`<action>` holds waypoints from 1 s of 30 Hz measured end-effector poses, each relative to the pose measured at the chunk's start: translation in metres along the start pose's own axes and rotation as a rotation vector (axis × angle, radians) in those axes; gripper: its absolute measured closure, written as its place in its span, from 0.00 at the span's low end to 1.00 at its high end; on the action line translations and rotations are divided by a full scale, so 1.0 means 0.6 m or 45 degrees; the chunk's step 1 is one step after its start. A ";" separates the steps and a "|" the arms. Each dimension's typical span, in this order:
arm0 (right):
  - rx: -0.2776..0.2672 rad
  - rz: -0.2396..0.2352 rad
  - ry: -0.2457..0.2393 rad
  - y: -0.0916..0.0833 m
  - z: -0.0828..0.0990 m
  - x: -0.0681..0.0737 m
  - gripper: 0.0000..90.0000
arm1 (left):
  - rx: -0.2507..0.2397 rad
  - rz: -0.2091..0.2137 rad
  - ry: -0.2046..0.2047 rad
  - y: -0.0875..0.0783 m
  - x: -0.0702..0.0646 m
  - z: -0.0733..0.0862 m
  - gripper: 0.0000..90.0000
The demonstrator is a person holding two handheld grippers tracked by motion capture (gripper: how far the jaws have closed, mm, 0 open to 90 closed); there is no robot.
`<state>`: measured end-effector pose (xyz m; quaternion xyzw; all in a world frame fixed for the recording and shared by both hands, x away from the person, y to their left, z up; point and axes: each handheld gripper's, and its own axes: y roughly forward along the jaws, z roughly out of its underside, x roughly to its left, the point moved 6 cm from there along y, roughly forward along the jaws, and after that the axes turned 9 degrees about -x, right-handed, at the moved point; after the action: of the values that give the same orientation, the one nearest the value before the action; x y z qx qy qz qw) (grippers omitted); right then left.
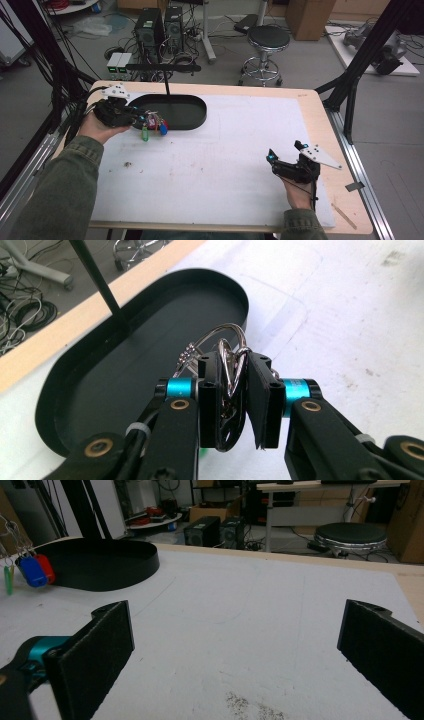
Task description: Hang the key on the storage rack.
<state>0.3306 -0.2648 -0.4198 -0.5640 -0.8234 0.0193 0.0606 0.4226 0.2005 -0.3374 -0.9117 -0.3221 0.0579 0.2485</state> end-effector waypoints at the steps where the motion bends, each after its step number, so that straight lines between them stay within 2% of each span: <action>1: -0.002 0.000 -0.001 0.000 0.000 0.000 0.01 | -0.007 -0.004 0.005 -0.002 0.000 -0.005 0.85; 8: -0.004 0.000 0.004 0.000 0.000 0.000 0.01 | -0.059 -0.014 0.013 -0.018 0.011 -0.036 0.85; 9: -0.002 0.000 0.004 0.000 0.000 -0.001 0.01 | -0.071 -0.016 0.001 -0.019 0.012 -0.038 0.85; 21: 0.005 0.004 0.027 0.000 0.000 -0.001 0.01 | -0.108 -0.054 -0.018 -0.022 0.042 -0.071 0.85; 26: 0.006 0.005 0.015 -0.001 0.000 -0.001 0.01 | -0.091 -0.066 -0.025 -0.020 0.058 -0.086 0.85; 30: 0.007 0.012 0.004 -0.002 0.000 -0.002 0.01 | -0.096 -0.105 -0.013 -0.017 0.072 -0.092 0.85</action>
<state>0.3301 -0.2659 -0.4199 -0.5678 -0.8205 0.0209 0.0632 0.4655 0.2109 -0.2823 -0.9060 -0.3627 0.0401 0.2144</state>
